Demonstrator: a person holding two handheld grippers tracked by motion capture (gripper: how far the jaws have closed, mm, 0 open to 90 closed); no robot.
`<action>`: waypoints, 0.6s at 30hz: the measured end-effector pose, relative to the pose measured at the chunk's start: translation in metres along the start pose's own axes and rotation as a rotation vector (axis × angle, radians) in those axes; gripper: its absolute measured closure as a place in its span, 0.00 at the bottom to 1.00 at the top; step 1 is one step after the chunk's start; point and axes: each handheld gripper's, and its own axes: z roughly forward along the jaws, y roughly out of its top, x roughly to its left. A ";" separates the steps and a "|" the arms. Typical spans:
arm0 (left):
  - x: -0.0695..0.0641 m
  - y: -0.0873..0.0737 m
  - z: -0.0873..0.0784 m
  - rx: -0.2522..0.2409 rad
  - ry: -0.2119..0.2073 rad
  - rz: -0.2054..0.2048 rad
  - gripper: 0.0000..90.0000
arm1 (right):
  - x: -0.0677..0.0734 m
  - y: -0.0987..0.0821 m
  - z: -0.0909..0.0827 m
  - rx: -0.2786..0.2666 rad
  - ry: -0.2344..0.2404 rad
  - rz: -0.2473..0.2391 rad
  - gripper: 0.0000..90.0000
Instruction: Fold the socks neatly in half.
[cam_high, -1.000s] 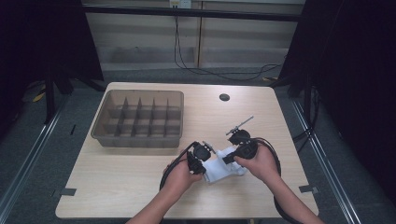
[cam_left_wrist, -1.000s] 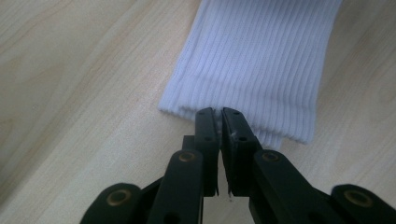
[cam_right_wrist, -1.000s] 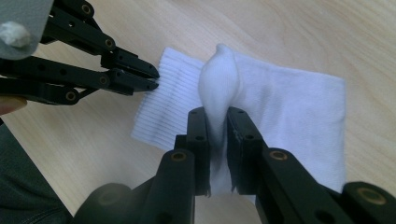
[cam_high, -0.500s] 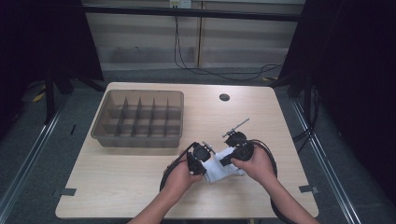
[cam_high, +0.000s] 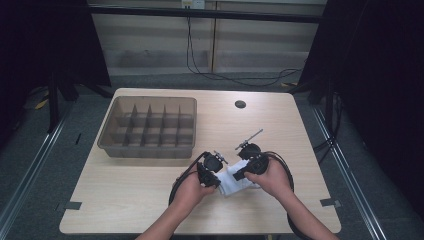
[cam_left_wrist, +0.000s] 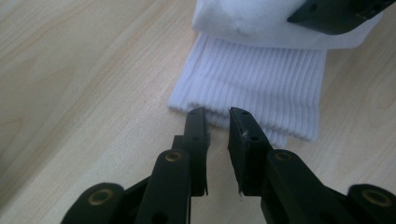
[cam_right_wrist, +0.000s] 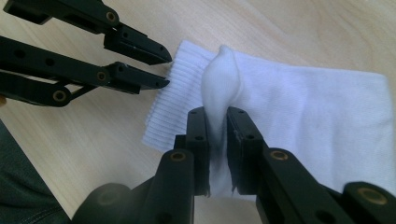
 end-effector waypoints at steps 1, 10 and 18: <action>0.000 -0.001 -0.001 -0.003 0.002 0.000 0.86 | 0.000 0.000 0.000 0.000 -0.001 0.002 0.90; -0.004 -0.001 0.003 0.004 -0.010 0.020 0.87 | 0.000 0.000 -0.002 -0.010 0.002 0.010 0.90; -0.005 0.000 0.007 0.004 -0.009 0.021 0.86 | 0.003 0.003 -0.015 -0.042 0.023 0.005 0.90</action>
